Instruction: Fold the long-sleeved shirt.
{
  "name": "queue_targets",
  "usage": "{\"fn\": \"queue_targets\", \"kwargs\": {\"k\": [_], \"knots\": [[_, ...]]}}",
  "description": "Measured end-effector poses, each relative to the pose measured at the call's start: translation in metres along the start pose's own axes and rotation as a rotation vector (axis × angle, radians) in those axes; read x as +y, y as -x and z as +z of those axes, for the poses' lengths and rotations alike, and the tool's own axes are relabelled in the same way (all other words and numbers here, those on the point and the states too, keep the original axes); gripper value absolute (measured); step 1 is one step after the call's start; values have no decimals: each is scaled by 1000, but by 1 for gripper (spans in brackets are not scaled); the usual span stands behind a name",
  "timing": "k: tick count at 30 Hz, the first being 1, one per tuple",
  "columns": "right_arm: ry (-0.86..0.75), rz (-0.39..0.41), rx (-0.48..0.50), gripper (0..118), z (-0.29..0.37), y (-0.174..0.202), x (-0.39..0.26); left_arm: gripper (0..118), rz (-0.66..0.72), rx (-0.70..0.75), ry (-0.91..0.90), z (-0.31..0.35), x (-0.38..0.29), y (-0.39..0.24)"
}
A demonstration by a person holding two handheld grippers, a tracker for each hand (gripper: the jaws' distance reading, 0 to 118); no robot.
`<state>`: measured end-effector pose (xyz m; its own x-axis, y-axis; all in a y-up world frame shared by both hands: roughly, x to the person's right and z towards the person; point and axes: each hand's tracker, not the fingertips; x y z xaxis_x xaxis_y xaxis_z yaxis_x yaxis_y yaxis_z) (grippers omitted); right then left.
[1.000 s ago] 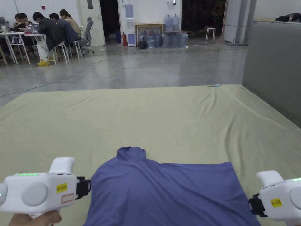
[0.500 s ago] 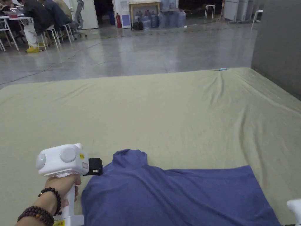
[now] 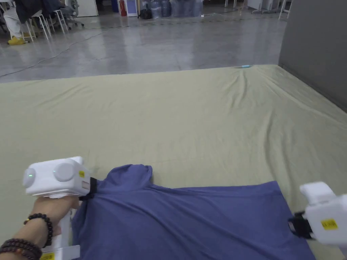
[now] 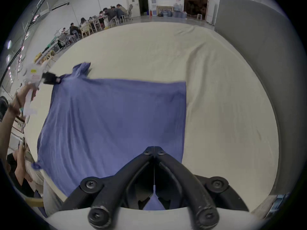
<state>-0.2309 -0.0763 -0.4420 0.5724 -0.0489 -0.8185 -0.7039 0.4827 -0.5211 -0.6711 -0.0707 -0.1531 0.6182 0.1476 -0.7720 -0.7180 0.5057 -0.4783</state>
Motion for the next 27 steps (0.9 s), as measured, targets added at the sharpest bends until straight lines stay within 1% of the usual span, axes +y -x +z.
{"fn": "queue_targets", "kwargs": {"k": [3,5,6,7,8,9,11,13,16,17,19,20,21,22,23,24,25,27], "knots": [[-10,-40,-41,0,-20,-14,50,0,-34,-10,-55,30,-4,-3],[46,-57,-64,0,-46,-26,89,0,-44,-31,-66,49,-4,-3],[58,-68,-78,3,-52,-30,100,0,-43,-40,-73,55,-5,-3],[79,-107,-85,24,-62,-34,113,0,-42,-52,-79,53,1,3],[103,-145,-78,65,-72,-38,122,0,-41,-60,-87,57,0,4],[130,-170,-76,81,-82,-41,129,0,-45,-64,-89,60,-1,3],[168,-203,-73,77,-91,-37,136,0,-72,-59,-88,71,-9,-11],[199,-191,-67,76,-104,-34,138,0,-97,-51,-95,75,-14,-18],[220,-194,-94,59,-123,-34,135,0,-95,-58,-98,75,-13,-20],[224,-201,-103,55,-129,-34,133,0,-91,-62,-99,75,-14,-21],[239,-209,-106,51,-133,-29,124,0,-99,-57,-93,71,-13,-19],[220,-204,-115,44,-130,-27,122,0,-104,-49,-94,69,-14,-19],[217,-191,-116,33,-126,-23,122,0,-109,-43,-90,69,-15,-19],[212,-182,-113,16,-121,-17,120,0,-108,-44,-88,69,-16,-18],[228,-141,-167,0,-117,-13,121,0,-99,-46,-87,58,-9,-7],[238,-120,-176,0,-115,-11,120,0,-87,-49,-86,57,-8,-5],[235,-133,-150,0,-110,-10,121,0,-72,-53,-87,58,-7,-3],[199,-138,-149,0,-81,-4,118,0,-49,-48,-122,66,-11,-3]]}}
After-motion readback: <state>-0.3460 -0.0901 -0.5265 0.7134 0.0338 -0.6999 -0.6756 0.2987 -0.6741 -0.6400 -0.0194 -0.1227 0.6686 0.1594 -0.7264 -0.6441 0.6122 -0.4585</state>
